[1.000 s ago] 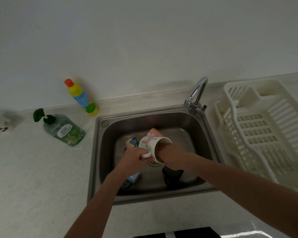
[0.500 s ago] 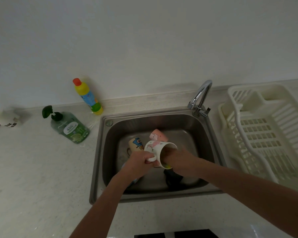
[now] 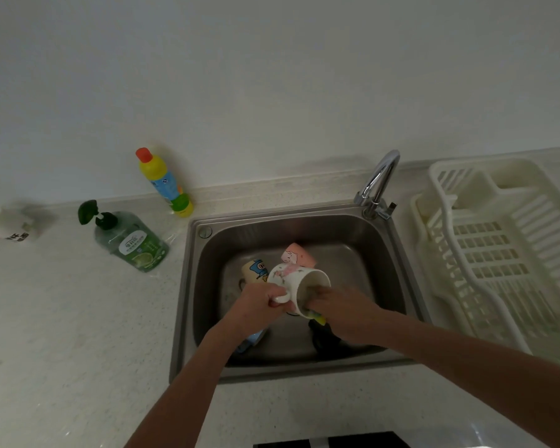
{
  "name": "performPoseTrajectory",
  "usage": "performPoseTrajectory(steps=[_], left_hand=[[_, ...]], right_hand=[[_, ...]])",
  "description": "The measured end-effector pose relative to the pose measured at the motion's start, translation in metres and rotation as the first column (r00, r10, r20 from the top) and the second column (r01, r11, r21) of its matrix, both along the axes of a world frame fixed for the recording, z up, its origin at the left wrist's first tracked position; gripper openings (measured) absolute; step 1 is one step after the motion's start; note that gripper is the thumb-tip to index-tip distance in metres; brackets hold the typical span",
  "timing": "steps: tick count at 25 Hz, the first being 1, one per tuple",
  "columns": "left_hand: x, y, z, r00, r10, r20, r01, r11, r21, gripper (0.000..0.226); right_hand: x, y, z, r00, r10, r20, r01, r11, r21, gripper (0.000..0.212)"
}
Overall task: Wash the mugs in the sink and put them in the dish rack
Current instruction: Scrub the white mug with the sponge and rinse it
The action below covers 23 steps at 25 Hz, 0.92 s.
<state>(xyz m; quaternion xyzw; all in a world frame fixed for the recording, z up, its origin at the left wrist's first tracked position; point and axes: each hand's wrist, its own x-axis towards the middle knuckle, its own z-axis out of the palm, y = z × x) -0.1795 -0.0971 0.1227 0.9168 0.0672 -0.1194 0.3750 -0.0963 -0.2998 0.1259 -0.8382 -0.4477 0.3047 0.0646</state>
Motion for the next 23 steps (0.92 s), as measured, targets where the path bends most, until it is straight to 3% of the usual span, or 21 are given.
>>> performPoseTrajectory(steps=[1,3,5,7,9,12,14,16,18,20,21,22,23], left_hand=[[0.0,-0.002,-0.002,1.0,-0.017,-0.015,0.017,1.0,0.01,0.013],[0.001,-0.007,-0.002,1.0,-0.01,-0.024,0.01,1.0,0.003,0.011],[0.002,-0.007,-0.004,0.999,0.018,-0.029,-0.018,1.0,-0.019,0.008],[0.0,-0.005,-0.003,1.0,0.002,-0.019,-0.002,1.0,0.0,0.011],[-0.004,-0.001,-0.001,1.0,-0.015,0.021,0.015,1.0,0.019,0.008],[-0.008,0.011,-0.004,0.999,0.009,0.046,-0.009,1.0,-0.003,0.004],[-0.011,0.014,-0.009,1.0,-0.005,-0.01,0.005,1.0,0.017,0.014],[-0.013,0.01,-0.013,0.997,-0.041,-0.06,0.043,0.998,0.035,0.023],[-0.009,0.002,-0.011,0.997,-0.059,-0.044,0.06,0.998,0.024,0.023],[-0.002,0.0,-0.009,0.999,-0.041,0.013,0.04,0.999,0.019,0.016],[0.001,0.001,-0.009,0.999,-0.026,0.045,0.026,1.0,0.006,0.013],[0.003,0.003,-0.009,0.998,-0.012,0.067,0.012,1.0,-0.011,0.014],[0.004,0.005,-0.009,0.997,0.0,0.08,0.002,1.0,-0.022,0.015]], right_hand=[[0.006,-0.006,-0.01,0.981,0.13,0.144,-0.128,0.991,-0.025,0.053],[0.012,0.002,-0.018,0.984,0.101,0.145,-0.083,0.989,-0.123,0.065],[0.015,0.032,-0.013,0.993,-0.115,-0.02,0.113,0.991,-0.074,0.074],[0.008,0.053,-0.006,0.894,-0.336,-0.296,0.337,0.94,-0.051,0.069],[0.005,0.063,-0.002,0.838,-0.376,-0.396,0.402,0.916,-0.018,0.058],[-0.008,0.05,0.007,0.976,-0.045,-0.212,0.072,0.99,0.121,0.04],[-0.014,0.019,-0.001,0.995,0.086,-0.056,-0.087,0.996,-0.019,0.039],[-0.004,0.009,-0.012,0.933,0.268,0.238,-0.255,0.963,-0.086,0.04],[-0.002,0.014,-0.007,0.915,0.259,0.31,-0.227,0.964,-0.136,0.039],[-0.006,0.033,-0.001,0.992,-0.023,0.123,0.032,0.997,-0.073,0.039],[-0.008,0.043,-0.001,0.958,-0.262,-0.112,0.26,0.965,-0.035,0.043],[-0.009,0.053,0.0,0.791,-0.471,-0.39,0.495,0.868,-0.046,0.048],[-0.01,0.059,0.004,0.54,-0.588,-0.602,0.661,0.739,-0.129,0.052]])
